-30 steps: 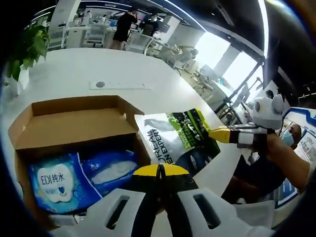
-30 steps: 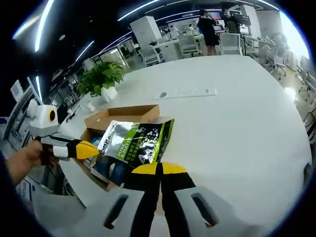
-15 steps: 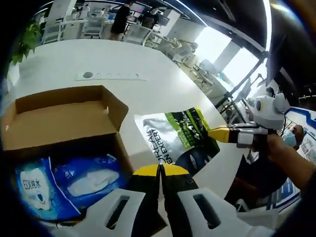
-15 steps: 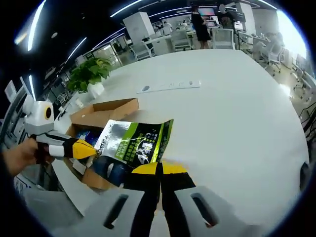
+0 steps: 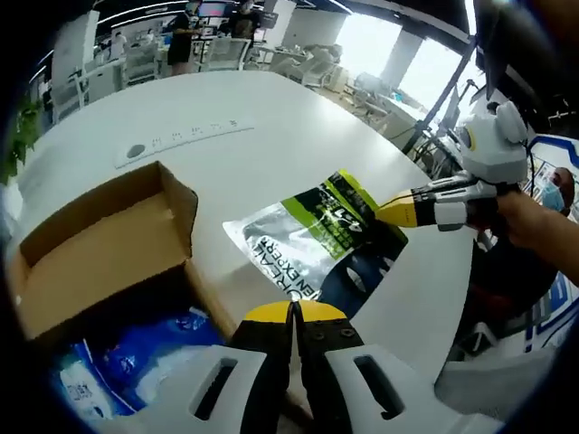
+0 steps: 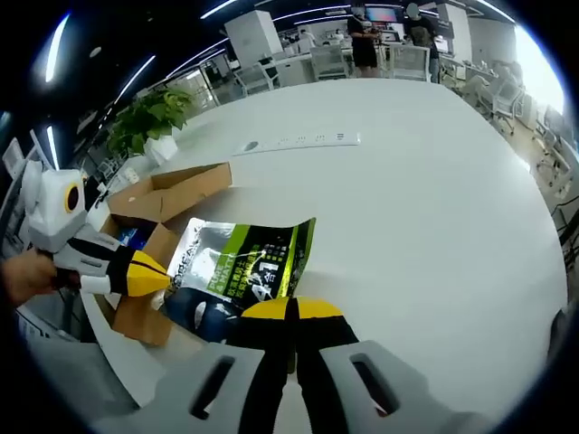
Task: Operate the shoe box by opening the lid, removing the specified soft item, and placing it in the target area until the item is outside and the box remains undamaged.
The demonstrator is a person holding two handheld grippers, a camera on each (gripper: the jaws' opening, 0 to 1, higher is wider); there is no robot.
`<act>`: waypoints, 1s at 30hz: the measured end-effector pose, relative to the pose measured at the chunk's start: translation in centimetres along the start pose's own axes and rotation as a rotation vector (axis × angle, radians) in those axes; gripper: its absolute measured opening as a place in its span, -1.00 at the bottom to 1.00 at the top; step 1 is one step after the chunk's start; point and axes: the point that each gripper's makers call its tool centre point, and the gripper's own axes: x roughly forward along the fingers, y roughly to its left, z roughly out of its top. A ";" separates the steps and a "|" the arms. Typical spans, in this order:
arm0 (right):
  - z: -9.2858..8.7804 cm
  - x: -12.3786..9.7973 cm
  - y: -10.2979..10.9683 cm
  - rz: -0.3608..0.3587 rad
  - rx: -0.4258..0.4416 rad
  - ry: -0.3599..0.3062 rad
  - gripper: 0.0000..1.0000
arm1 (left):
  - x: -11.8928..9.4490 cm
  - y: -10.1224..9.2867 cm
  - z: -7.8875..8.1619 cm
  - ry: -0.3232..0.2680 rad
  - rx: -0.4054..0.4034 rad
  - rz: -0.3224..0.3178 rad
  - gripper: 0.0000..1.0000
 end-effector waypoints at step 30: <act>-2.8 3.7 -3.0 -0.005 0.082 0.014 -1.00 | 6.1 1.3 -2.2 0.320 0.735 0.173 -1.00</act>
